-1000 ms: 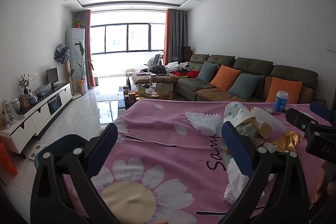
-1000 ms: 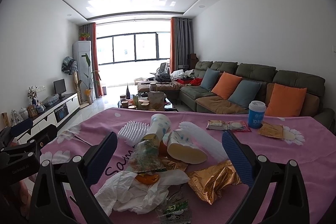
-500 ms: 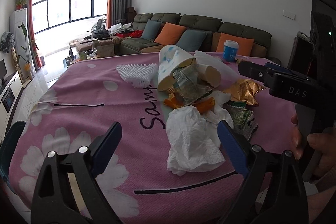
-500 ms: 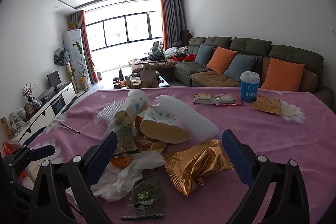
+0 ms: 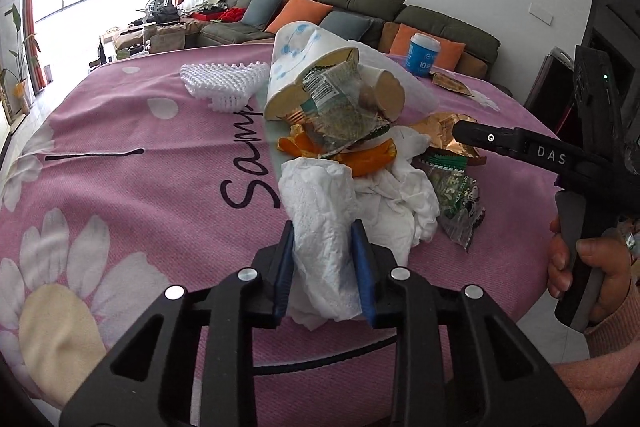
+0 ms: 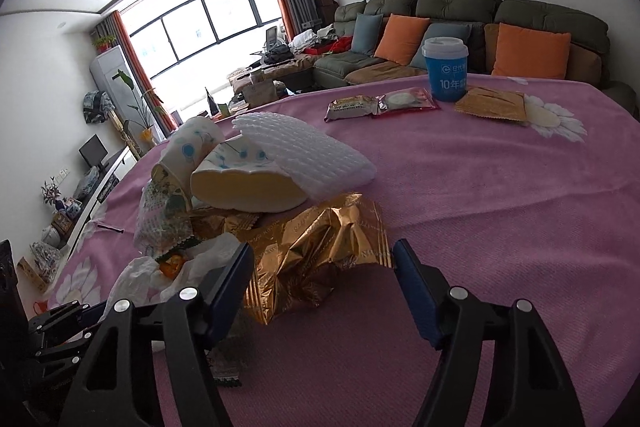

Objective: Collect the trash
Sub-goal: 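Grasp the white tissue with the left tool while the right tool grasps the gold foil wrapper, then carry tissue and foil wrapper to the teal bin and release both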

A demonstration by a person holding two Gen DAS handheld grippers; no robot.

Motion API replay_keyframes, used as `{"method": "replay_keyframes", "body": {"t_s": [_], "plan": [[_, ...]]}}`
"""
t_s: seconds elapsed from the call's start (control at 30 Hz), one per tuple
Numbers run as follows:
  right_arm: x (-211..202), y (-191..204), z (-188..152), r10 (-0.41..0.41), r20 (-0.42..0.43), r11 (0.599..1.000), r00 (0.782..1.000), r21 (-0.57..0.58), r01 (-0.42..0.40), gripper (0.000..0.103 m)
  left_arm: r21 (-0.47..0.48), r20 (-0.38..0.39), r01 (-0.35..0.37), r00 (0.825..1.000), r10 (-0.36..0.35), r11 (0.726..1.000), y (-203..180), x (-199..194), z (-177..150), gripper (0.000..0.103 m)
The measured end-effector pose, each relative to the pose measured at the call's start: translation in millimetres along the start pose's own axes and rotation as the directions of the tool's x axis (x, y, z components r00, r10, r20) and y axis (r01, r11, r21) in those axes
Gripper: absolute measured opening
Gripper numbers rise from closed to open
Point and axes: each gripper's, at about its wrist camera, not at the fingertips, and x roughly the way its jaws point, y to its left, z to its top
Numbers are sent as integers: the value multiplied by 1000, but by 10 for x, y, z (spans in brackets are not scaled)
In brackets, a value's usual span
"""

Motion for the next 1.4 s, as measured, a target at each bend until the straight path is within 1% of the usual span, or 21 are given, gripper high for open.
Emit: {"method": "replay_keyframes", "body": {"t_s": [0.1, 0.13, 0.23, 0.27, 0.33, 0.43, 0.6, 0.73, 0.87, 1.0, 1.07, 1.17, 1.2, 1.27, 1.4], "plan": [[57, -44, 1, 19, -31, 999, 999, 28, -19, 53, -6, 2, 7, 1000, -7, 1000, 19, -33, 6, 21], [68, -65, 1, 31, -35, 999, 999, 42, -30, 45, -7, 4, 7, 1000, -7, 1000, 30, -57, 11, 21], [49, -133, 5, 51, -34, 996, 998, 75, -48, 38, -11, 16, 10, 1000, -9, 1000, 64, -117, 2, 19], [38, -148, 9, 53, -29, 996, 998, 80, -50, 28, -11, 20, 9, 1000, -9, 1000, 80, -139, -1, 18], [-13, -172, 20, 60, -17, 995, 998, 84, -58, 26, -13, 29, 10, 1000, -9, 1000, 95, -186, -4, 18], [-114, -166, 43, 48, 7, 997, 999, 64, -49, 26, -19, 51, 8, 999, -7, 1000, 141, -301, -30, 17], [-292, -115, 101, 66, 37, 997, 997, 32, -67, 26, -46, 88, -6, 996, 10, 999, 270, -507, -48, 17], [-439, 78, 152, 99, 71, 995, 993, -28, -97, 26, -72, 120, -33, 992, 41, 997, 382, -681, -42, 18], [-512, 395, 202, 163, 90, 981, 983, -122, -151, 26, -105, 151, -74, 984, 90, 992, 551, -887, -46, 18], [-470, 828, 228, 252, 76, 948, 965, -218, -231, 27, -145, 179, -125, 972, 150, 981, 751, -1101, -58, 18], [-375, 1072, 245, 296, 40, 925, 954, -261, -276, 27, -171, 188, -156, 964, 188, 973, 877, -1203, -75, 18], [-206, 1474, 250, 367, -24, 878, 930, -321, -355, 27, -218, 201, -207, 947, 252, 954, 1108, -1374, -127, 18], [-156, 1620, 249, 381, -43, 862, 923, -344, -372, 27, -236, 204, -227, 939, 276, 945, 1197, -1438, -147, 18], [-49, 1900, 243, 420, -88, 824, 903, -380, -420, 27, -275, 199, -266, 924, 326, 924, 1394, -1565, -197, 18], [131, 2434, 211, 474, -165, 748, 865, -442, -494, 27, -352, 177, -338, 892, 417, 873, 1805, -1800, -300, 18]]}}
